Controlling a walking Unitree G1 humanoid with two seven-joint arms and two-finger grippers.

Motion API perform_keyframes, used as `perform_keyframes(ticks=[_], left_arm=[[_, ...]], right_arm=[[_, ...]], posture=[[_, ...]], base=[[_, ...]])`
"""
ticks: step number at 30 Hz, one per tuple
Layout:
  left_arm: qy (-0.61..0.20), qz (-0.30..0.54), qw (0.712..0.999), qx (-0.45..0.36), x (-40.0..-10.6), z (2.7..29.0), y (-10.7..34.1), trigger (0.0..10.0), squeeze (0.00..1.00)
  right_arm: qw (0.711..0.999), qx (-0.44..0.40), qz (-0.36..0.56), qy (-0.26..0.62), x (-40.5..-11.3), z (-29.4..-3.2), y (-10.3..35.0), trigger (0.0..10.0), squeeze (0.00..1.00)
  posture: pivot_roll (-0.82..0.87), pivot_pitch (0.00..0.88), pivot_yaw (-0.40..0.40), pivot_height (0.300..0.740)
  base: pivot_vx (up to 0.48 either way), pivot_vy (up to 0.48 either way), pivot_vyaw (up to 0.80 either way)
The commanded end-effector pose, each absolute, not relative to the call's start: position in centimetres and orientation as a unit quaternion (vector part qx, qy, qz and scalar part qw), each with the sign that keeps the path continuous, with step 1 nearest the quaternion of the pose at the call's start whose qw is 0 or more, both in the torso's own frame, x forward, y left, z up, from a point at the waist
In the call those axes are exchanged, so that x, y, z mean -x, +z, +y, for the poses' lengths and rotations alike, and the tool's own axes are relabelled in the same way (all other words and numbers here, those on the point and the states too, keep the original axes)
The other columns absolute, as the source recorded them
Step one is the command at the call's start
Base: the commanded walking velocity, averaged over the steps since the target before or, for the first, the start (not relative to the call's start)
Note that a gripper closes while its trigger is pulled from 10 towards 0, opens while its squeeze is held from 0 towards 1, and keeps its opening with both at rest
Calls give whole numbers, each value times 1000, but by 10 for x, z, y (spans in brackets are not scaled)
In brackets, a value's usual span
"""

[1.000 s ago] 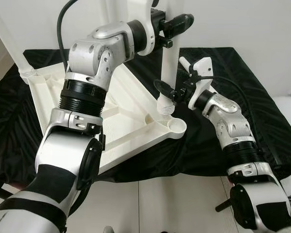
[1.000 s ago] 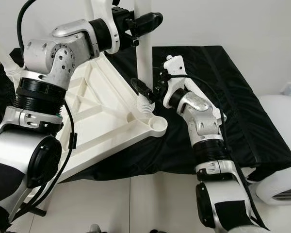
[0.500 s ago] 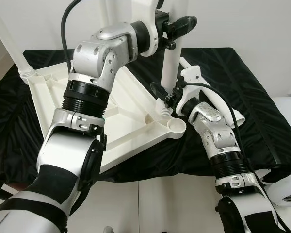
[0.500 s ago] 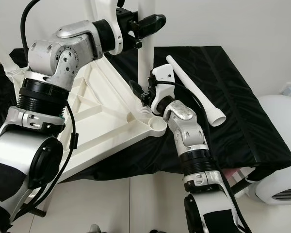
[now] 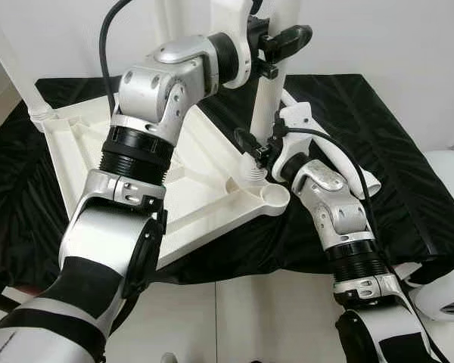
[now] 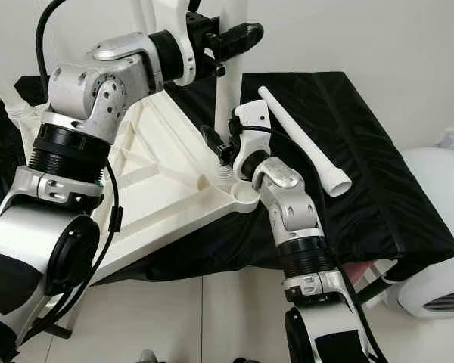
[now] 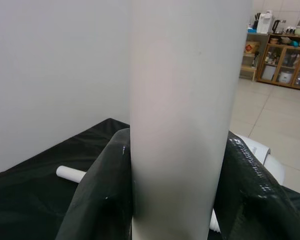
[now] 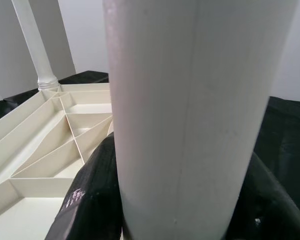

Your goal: Building children table

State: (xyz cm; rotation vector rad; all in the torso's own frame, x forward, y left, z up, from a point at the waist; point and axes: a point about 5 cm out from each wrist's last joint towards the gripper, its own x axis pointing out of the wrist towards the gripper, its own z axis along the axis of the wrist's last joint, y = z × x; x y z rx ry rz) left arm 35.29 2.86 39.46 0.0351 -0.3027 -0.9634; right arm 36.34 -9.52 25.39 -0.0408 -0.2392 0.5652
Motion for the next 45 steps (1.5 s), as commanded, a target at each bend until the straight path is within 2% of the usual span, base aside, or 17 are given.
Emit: perform_keyframes(ticks=[1, 2, 3, 10, 16, 17, 18, 21, 26, 31, 32, 34, 36, 38, 41, 45], left_arm=[[-470, -157, 868, -27, -348, 26, 396, 10000, 0], [-472, -157, 867, -27, -348, 25, 396, 10000, 0], [-484, -155, 861, -15, -347, 25, 396, 10000, 1000], [-504, -149, 851, 2, -343, 24, 396, 10000, 1000], [-490, -155, 857, 29, -344, 28, 404, 10000, 1000], [-480, -161, 861, 52, -345, 36, 409, 10000, 0], [-480, -161, 861, 52, -345, 36, 409, 10000, 0], [-457, -170, 864, 123, -349, 57, 417, 10000, 0], [-447, -171, 869, 126, -350, 67, 408, 10000, 0], [-437, -136, 884, 99, -354, 64, 382, 10000, 0], [-433, -112, 890, 83, -355, 58, 363, 10000, 0], [-433, -112, 890, 83, -355, 58, 363, 10000, 0], [-435, -72, 896, 52, -353, 49, 329, 10000, 0], [-435, -72, 896, 52, -353, 49, 329, 10000, 0], [-453, -26, 891, -17, -341, 38, 279, 10000, 0], [-458, 6, 887, -62, -335, 36, 250, 10000, 0]], right_arm=[[959, 9, -113, 258, -365, -100, 255, 9922, 0], [960, 8, -112, 256, -365, -101, 256, 10000, 0], [961, 8, -112, 255, -365, -101, 256, 10000, 0], [962, 4, -114, 247, -366, -103, 258, 10000, 0], [964, 2, -118, 237, -367, -105, 260, 10000, 0], [966, 0, -118, 228, -368, -109, 260, 10000, 0], [966, 0, -118, 228, -368, -109, 260, 10000, 0], [973, -10, -117, 199, -371, -122, 259, 10000, 0], [978, -13, -116, 175, -372, -134, 259, 10000, 0], [979, -14, -121, 166, -371, -140, 259, 10000, 0], [978, -14, -127, 167, -369, -142, 260, 10000, 0], [978, -14, -127, 167, -369, -142, 260, 10000, 0], [974, -17, -142, 176, -364, -147, 261, 10000, 0], [974, -17, -142, 176, -364, -147, 261, 10000, 0], [971, -11, -153, 185, -356, -155, 260, 10000, 0], [970, -6, -160, 182, -352, -163, 260, 10000, 0]], posture=[[-62, 49, 16, 740], [-62, 50, 17, 740], [-61, 50, 17, 740], [-59, 52, 20, 740], [-58, 57, 21, 740], [-56, 63, 26, 740], [-56, 63, 26, 740], [-57, 74, 31, 740], [-61, 84, 34, 740], [-61, 86, 35, 740], [-70, 96, 39, 740], [-70, 96, 39, 740], [-70, 101, 39, 740], [-70, 101, 39, 740], [-72, 106, 38, 740], [-75, 112, 39, 740]], base=[[0, 0, 0], [0, 0, 0], [0, 0, 0], [0, 0, 0], [0, 0, 0], [0, 0, 0], [0, 0, 0], [0, 0, 0], [0, 0, 0], [0, 0, 0], [0, 0, 0], [0, 0, 0], [0, 0, 0], [0, 0, 0], [0, 0, 0], [0, 0, 0]])
